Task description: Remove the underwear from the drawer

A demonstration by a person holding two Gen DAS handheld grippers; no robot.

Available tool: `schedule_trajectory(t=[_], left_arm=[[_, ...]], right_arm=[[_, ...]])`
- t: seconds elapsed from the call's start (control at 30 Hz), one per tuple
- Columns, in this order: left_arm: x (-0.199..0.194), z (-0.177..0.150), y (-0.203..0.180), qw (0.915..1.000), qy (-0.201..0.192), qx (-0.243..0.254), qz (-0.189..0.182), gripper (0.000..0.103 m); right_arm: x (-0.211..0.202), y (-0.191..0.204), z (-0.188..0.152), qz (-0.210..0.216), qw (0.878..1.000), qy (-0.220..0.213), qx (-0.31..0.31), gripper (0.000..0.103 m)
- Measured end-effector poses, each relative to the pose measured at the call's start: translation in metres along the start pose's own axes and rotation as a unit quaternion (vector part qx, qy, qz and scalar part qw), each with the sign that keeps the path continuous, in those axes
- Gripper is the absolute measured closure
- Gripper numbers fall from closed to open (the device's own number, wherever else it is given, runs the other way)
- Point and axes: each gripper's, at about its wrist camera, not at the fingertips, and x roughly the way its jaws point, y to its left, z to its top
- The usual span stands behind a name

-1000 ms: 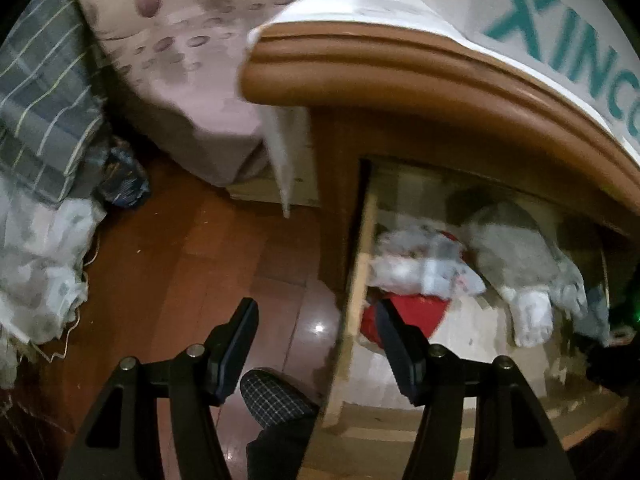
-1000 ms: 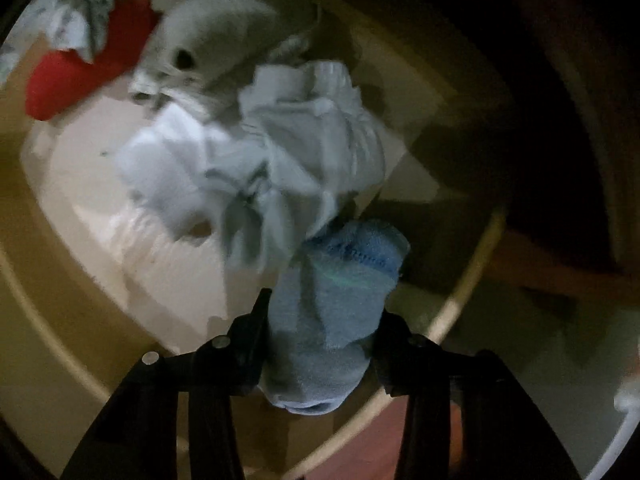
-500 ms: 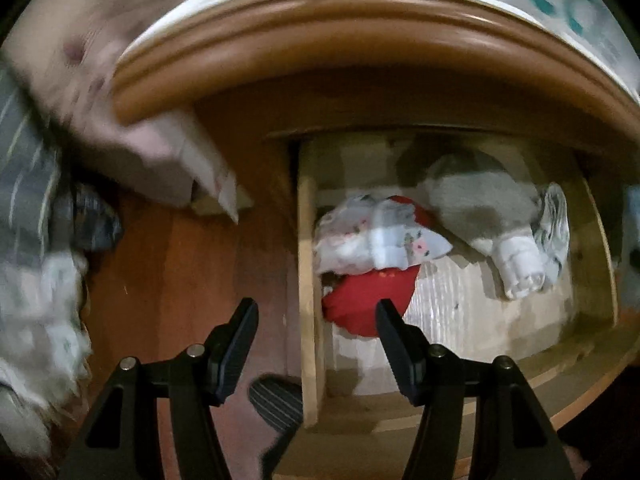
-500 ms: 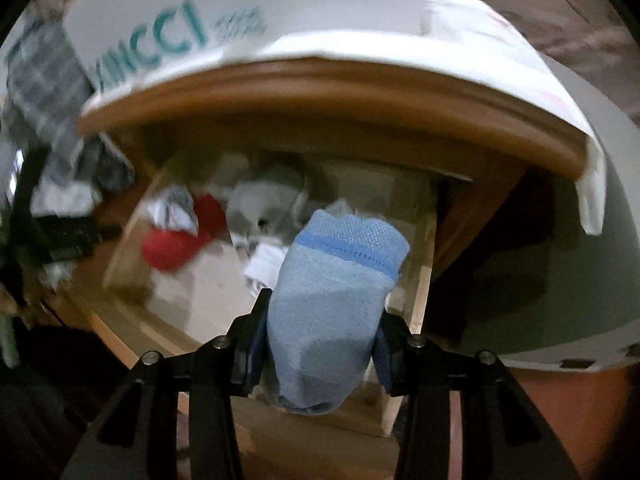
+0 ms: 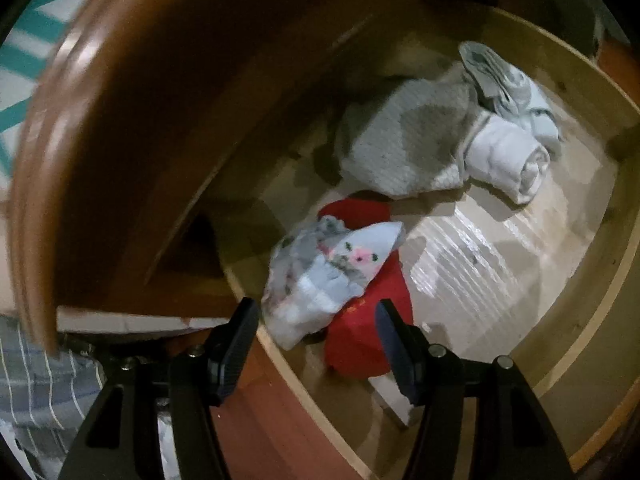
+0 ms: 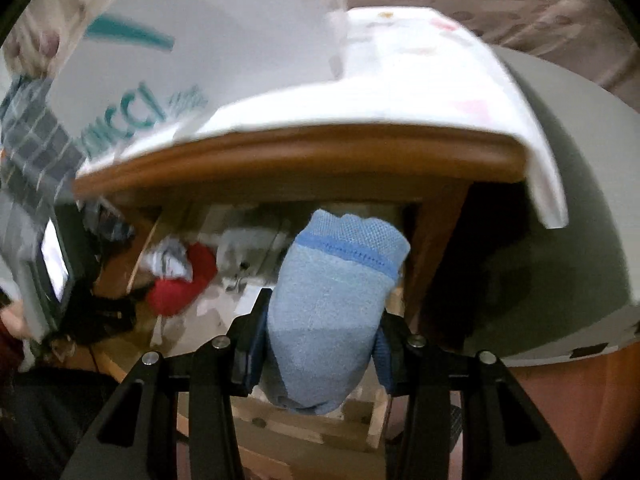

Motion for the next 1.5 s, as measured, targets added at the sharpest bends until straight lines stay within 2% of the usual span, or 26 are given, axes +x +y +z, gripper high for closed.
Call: schedule_trajectory(t=[0.1, 0.17, 0.3, 0.4, 0.5, 0.57, 0.8, 0.83, 0.87, 0.9, 0.93, 0.97, 1.13, 1.23, 1.33, 1.4, 1.5], left_arm=[[0.010, 0.005, -0.002, 0.9997, 0.008, 0.023, 0.001, 0.041], [0.011, 0.011, -0.002, 0.9997, 0.003, 0.023, -0.003, 0.041], [0.015, 0.017, 0.007, 0.9997, -0.009, 0.008, -0.021, 0.041], [0.022, 0.023, 0.012, 0.9997, -0.016, 0.010, -0.015, 0.041], [0.021, 0.024, 0.015, 0.9994, -0.029, 0.017, -0.011, 0.048], [0.021, 0.025, 0.017, 0.9989, -0.041, 0.023, 0.009, 0.051], [0.022, 0.022, 0.010, 0.9979, -0.050, 0.038, 0.015, 0.051], [0.022, 0.022, 0.008, 0.9980, -0.048, 0.038, 0.011, 0.054], [0.020, 0.022, 0.005, 0.9981, -0.047, 0.039, 0.005, 0.068], [0.020, 0.022, 0.003, 0.9981, -0.045, 0.042, 0.003, 0.077], [0.020, 0.022, 0.001, 0.9981, -0.041, 0.044, 0.005, 0.094], [0.020, 0.021, 0.001, 0.9984, -0.036, 0.043, 0.001, 0.094], [0.008, 0.018, 0.012, 0.9979, -0.036, 0.005, -0.054, 0.097], [-0.008, 0.016, 0.023, 0.9946, -0.040, -0.015, -0.095, 0.097], [-0.025, 0.018, 0.027, 0.9918, -0.044, -0.018, -0.118, 0.097], [-0.032, 0.019, 0.023, 0.9889, -0.043, -0.024, -0.140, 0.097], [-0.046, 0.015, 0.019, 0.9799, -0.034, -0.051, -0.190, 0.097]], right_arm=[[-0.006, -0.016, 0.002, -0.008, 0.999, -0.015, 0.033, 0.062], [-0.004, -0.023, 0.002, -0.006, 0.999, -0.009, 0.051, 0.062], [0.003, -0.018, 0.001, -0.008, 0.999, 0.005, 0.041, 0.062], [0.003, -0.010, -0.002, -0.004, 1.000, 0.006, 0.026, 0.062], [0.002, -0.007, -0.002, 0.001, 1.000, 0.005, 0.021, 0.062], [0.003, -0.008, -0.003, 0.005, 1.000, 0.009, 0.023, 0.061], [0.000, -0.016, -0.003, 0.019, 0.998, 0.007, 0.053, 0.061], [0.001, -0.016, -0.002, 0.019, 0.998, 0.008, 0.054, 0.061], [0.002, -0.015, -0.002, 0.020, 0.998, 0.009, 0.053, 0.061], [0.003, -0.014, -0.002, 0.021, 0.998, 0.010, 0.052, 0.061], [0.004, -0.013, -0.002, 0.024, 0.998, 0.012, 0.051, 0.061], [0.004, -0.011, -0.002, 0.025, 0.998, 0.013, 0.049, 0.061], [0.006, -0.008, -0.001, 0.026, 0.999, 0.013, 0.044, 0.061], [0.007, -0.007, 0.000, 0.027, 0.999, 0.015, 0.044, 0.060], [0.007, -0.007, 0.001, 0.030, 0.998, 0.015, 0.045, 0.060], [0.006, -0.007, 0.001, 0.032, 0.998, 0.012, 0.045, 0.060], [0.006, -0.007, 0.001, 0.032, 0.998, 0.013, 0.044, 0.060]])
